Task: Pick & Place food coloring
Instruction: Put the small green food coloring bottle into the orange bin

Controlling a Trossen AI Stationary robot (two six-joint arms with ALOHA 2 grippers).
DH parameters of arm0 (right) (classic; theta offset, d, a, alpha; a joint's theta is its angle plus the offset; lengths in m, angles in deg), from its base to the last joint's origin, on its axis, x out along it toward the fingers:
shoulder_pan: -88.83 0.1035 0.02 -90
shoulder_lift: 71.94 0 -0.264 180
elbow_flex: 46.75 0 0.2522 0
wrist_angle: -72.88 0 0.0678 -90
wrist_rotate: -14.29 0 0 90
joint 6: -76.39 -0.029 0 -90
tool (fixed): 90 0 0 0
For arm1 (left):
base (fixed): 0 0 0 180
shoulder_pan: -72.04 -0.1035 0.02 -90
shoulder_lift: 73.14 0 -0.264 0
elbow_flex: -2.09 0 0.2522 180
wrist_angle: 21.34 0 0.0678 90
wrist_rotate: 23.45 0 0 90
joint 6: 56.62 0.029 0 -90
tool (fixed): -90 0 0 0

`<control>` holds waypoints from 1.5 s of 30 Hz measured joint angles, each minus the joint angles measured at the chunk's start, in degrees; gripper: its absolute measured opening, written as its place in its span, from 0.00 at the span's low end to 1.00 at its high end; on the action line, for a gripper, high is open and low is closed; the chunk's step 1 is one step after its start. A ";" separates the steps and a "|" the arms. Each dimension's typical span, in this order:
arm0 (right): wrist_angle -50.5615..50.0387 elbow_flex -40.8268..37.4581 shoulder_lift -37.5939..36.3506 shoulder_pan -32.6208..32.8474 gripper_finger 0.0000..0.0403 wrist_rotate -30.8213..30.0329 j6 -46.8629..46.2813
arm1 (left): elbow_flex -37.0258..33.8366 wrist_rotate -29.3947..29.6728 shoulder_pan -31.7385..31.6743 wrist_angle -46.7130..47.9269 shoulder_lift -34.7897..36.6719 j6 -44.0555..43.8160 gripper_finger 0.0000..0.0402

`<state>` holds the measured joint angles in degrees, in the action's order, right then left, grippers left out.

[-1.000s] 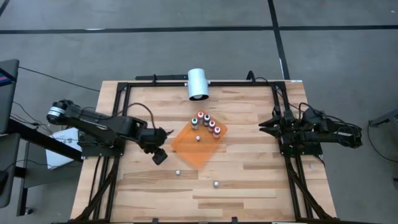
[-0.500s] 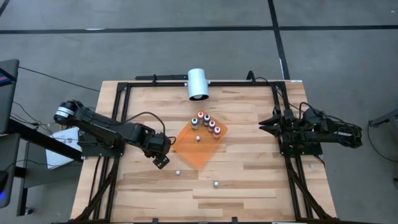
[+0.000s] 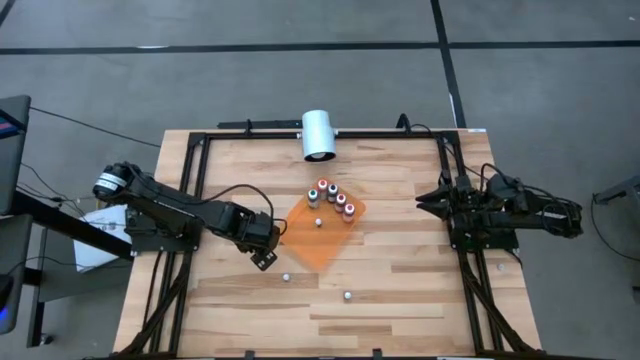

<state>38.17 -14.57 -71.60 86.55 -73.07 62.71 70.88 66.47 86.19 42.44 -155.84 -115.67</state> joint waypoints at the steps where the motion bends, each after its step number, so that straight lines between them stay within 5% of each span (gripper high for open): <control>1: 0.00 0.00 0.00 0.00 0.19 0.02 0.00 | 0.00 0.20 0.00 -0.04 0.05 -0.01 0.56; 16: 0.04 0.00 0.00 0.00 0.19 0.26 0.05 | -0.05 2.26 0.00 -0.21 -1.18 -0.13 0.56; 30: 0.42 0.04 0.01 0.00 0.19 0.39 0.05 | -0.04 1.89 0.02 -0.23 -11.11 -0.70 0.56; 45: 0.42 0.04 0.00 0.00 0.19 0.37 0.07 | -0.04 1.27 0.02 -0.98 -11.12 -0.11 0.53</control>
<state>38.59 -14.53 -71.60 86.55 -72.70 62.78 70.83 67.74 86.21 41.46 -166.96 -115.78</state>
